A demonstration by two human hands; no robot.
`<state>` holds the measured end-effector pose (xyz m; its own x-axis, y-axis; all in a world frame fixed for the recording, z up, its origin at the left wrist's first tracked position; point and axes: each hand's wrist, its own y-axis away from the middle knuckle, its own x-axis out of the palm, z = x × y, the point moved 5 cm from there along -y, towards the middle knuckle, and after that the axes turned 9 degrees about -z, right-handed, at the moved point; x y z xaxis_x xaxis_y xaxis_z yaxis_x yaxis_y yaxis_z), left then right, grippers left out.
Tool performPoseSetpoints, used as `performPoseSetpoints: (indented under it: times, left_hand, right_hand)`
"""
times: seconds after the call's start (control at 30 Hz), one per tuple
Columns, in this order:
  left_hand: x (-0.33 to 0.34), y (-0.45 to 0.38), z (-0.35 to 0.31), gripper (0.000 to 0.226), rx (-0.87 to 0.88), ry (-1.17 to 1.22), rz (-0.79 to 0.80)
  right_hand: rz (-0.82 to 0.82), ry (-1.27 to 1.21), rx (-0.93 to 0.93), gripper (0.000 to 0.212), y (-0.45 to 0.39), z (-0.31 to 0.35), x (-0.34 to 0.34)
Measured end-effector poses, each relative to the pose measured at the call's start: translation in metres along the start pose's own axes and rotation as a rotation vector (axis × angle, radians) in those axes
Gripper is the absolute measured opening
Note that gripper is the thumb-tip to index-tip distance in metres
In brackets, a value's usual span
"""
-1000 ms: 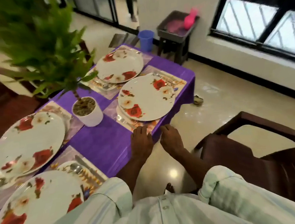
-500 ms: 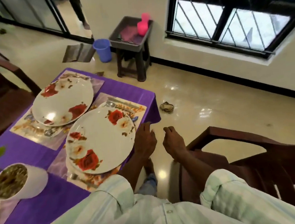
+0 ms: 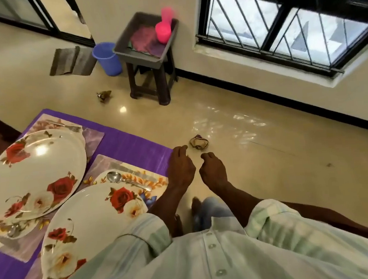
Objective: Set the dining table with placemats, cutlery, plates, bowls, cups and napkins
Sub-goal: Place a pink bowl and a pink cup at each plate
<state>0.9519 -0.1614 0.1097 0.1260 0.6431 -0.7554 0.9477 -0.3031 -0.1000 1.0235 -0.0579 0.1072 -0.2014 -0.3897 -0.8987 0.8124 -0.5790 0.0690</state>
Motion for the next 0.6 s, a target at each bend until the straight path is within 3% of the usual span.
performPoseSetpoints:
  times: [0.23, 0.47, 0.6]
  left_hand:
    - [0.045, -0.087, -0.014, 0.037, -0.038, -0.106, -0.009]
    - [0.124, -0.172, -0.050, 0.045, -0.150, -0.240, 0.159]
    - [0.144, -0.229, -0.073, 0.047, -0.186, -0.252, 0.146]
  right_hand:
    - [0.132, 0.000, -0.092, 0.039, -0.120, -0.017, 0.010]
    - [0.178, 0.074, -0.130, 0.037, -0.275, -0.063, -0.033]
    - [0.226, 0.114, -0.172, 0.036, -0.333, -0.075, -0.044]
